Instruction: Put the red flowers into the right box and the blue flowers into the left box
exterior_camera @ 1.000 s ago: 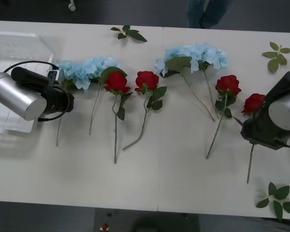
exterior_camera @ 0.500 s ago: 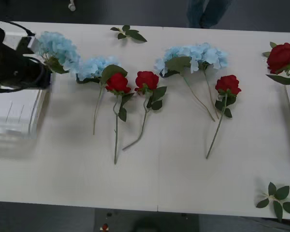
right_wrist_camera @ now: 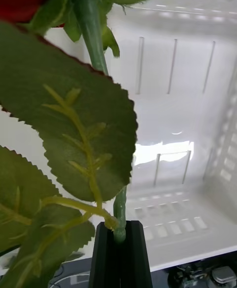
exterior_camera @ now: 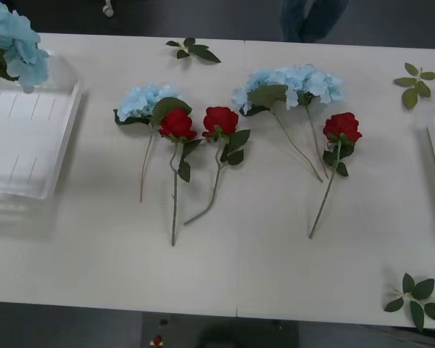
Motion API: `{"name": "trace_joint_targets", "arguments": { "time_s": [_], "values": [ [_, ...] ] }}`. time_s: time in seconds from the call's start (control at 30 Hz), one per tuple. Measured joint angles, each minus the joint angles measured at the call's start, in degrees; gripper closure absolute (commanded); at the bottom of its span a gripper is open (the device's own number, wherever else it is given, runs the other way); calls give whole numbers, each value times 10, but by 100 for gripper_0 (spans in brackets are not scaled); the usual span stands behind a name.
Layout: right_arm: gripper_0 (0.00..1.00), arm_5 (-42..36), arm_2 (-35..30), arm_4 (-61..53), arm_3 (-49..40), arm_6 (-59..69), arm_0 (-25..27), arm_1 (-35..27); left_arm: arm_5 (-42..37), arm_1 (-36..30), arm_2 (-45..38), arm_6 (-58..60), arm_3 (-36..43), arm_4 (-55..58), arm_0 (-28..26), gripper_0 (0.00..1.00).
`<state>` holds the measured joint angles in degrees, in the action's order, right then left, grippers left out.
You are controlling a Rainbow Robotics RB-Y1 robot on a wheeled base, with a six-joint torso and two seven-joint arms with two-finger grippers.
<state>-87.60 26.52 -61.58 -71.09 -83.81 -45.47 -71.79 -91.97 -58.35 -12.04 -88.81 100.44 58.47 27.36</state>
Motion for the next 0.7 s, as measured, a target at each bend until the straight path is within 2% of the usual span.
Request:
{"name": "trace_joint_targets", "arguments": {
  "time_s": [0.23,0.43,0.57,0.7],
  "values": [
    [100,90,0,0,124,-68,0,0,73,0,2,6,-11,-78,0,100],
    [100,169,0,15,221,-143,0,7,114,0,2,134,-91,-134,0,100],
    [100,200,0,5,274,-156,2,16,175,0,6,159,-150,-135,-8,100],
    [100,249,0,5,293,-156,22,21,243,0,44,199,-204,-146,-14,100]
  ]
}}
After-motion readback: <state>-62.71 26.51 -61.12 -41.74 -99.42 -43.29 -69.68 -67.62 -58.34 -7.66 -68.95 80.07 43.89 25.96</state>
